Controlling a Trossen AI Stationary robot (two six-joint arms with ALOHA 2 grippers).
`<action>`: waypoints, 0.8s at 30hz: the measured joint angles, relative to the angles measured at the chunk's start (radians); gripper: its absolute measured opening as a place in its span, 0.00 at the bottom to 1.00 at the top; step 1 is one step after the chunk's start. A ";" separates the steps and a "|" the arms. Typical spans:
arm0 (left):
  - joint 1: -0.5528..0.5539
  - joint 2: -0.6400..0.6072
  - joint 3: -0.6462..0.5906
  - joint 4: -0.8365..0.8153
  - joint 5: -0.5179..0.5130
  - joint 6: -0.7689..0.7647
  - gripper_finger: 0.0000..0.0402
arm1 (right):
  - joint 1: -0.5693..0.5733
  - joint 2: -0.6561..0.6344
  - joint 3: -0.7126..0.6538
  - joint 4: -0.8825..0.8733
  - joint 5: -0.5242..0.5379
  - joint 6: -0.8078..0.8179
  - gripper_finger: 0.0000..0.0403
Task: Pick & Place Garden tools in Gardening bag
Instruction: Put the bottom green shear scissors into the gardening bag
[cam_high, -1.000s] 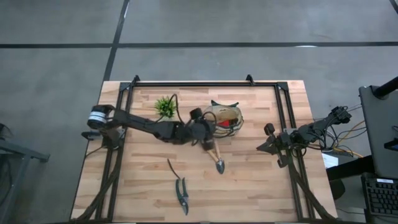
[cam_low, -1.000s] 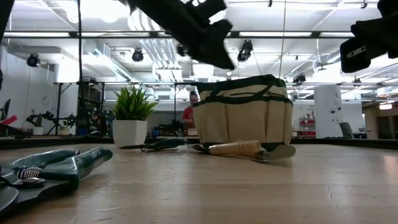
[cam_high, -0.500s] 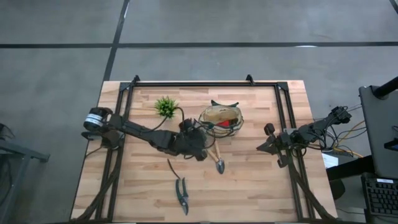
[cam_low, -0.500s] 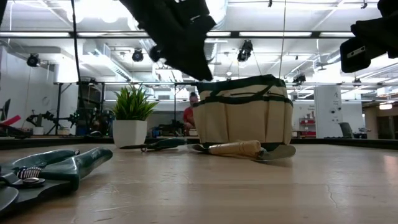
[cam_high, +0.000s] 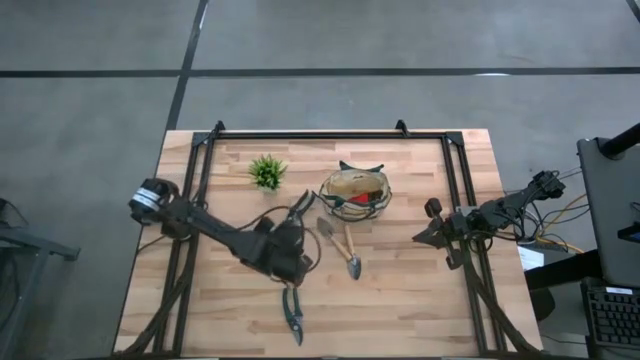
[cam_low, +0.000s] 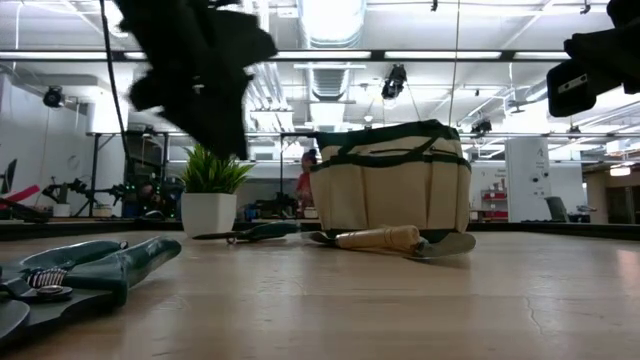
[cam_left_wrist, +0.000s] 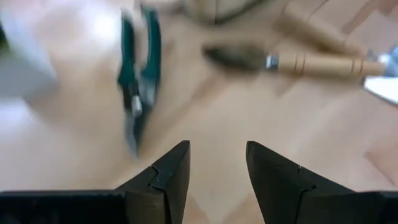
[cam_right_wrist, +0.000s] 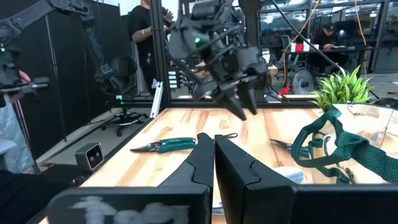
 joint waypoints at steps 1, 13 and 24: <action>-0.012 0.000 -0.009 -0.004 0.023 -0.041 0.40 | 0.000 0.000 0.000 0.000 0.000 0.000 0.02; -0.073 0.003 -0.163 -0.012 0.222 -0.432 0.40 | 0.000 0.001 0.000 0.000 0.000 0.000 0.02; -0.073 0.000 -0.283 0.177 0.234 -0.449 0.40 | 0.000 0.000 0.000 0.000 0.000 0.000 0.02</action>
